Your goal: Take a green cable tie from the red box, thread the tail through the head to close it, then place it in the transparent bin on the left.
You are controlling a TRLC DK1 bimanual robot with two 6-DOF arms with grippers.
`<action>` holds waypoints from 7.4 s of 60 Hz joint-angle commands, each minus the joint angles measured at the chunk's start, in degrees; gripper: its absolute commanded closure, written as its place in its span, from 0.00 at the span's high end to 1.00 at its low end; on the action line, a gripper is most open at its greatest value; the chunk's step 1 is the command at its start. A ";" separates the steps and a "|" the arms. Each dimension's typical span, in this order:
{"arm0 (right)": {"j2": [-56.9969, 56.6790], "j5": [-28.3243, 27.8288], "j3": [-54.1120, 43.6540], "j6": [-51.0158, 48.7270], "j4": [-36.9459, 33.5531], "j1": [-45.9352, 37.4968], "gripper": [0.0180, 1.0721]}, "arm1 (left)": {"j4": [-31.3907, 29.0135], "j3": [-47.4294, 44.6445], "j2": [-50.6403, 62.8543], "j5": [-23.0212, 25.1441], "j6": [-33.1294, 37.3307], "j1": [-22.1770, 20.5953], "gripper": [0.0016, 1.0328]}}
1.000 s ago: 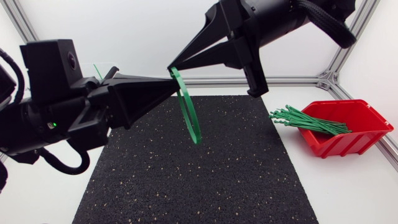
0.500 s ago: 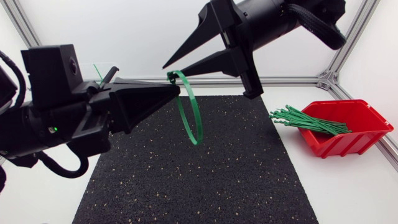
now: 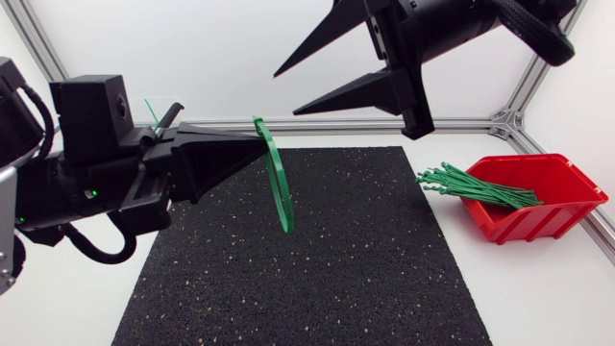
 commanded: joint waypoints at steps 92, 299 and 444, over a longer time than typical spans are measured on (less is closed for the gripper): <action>5.10 2.01 -3.59 -17.86 0.10 3.45 0.06 | 2.44 -0.21 6.66 9.94 22.61 1.52 0.03; -17.84 78.12 -25.56 -30.96 9.07 0.99 0.95 | -38.69 55.51 45.77 -58.00 42.82 36.06 0.97; -82.35 84.62 -72.05 -60.05 35.00 -24.76 0.95 | -25.35 -16.21 -39.28 -49.35 25.71 29.74 0.96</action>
